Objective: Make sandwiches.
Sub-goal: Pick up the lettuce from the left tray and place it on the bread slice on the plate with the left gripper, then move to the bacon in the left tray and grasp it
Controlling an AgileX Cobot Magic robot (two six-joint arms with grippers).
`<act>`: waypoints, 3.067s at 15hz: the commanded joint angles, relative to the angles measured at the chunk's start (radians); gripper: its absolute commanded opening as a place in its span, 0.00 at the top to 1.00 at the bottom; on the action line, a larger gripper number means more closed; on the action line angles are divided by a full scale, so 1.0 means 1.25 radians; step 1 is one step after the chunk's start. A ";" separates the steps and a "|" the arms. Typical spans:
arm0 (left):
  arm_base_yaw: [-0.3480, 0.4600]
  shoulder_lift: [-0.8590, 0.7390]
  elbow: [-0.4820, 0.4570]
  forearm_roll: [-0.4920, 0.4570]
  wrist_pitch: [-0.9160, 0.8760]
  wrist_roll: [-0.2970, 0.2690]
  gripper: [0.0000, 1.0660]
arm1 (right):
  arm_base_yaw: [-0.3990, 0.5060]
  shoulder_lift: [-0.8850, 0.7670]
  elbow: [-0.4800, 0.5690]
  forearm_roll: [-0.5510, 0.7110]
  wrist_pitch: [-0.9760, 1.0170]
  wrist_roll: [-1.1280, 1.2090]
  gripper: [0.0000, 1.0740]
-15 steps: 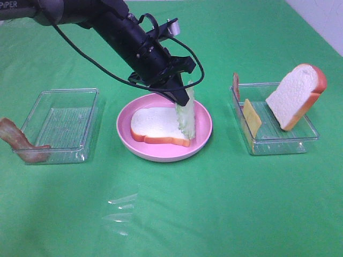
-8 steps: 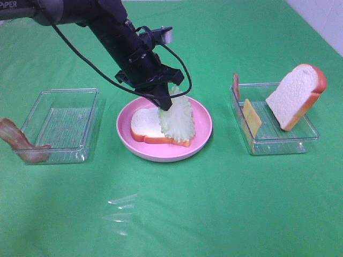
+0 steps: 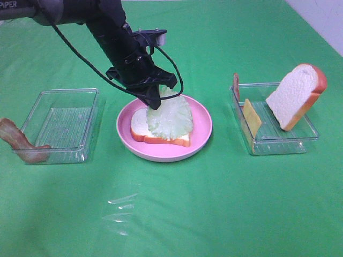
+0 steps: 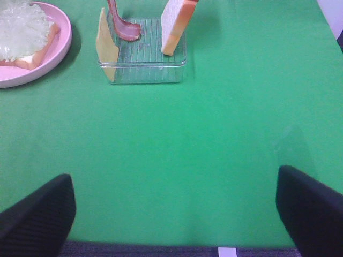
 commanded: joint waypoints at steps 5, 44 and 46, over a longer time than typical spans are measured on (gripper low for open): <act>-0.002 -0.004 0.004 0.038 -0.006 -0.034 0.88 | 0.000 -0.022 -0.002 0.001 -0.006 -0.007 0.08; 0.335 -0.249 0.397 0.260 0.183 -0.224 0.07 | 0.000 -0.022 -0.002 0.001 -0.006 -0.007 0.08; 0.335 -0.234 0.397 0.259 0.183 -0.222 0.13 | 0.000 -0.022 -0.002 0.001 -0.006 -0.007 0.08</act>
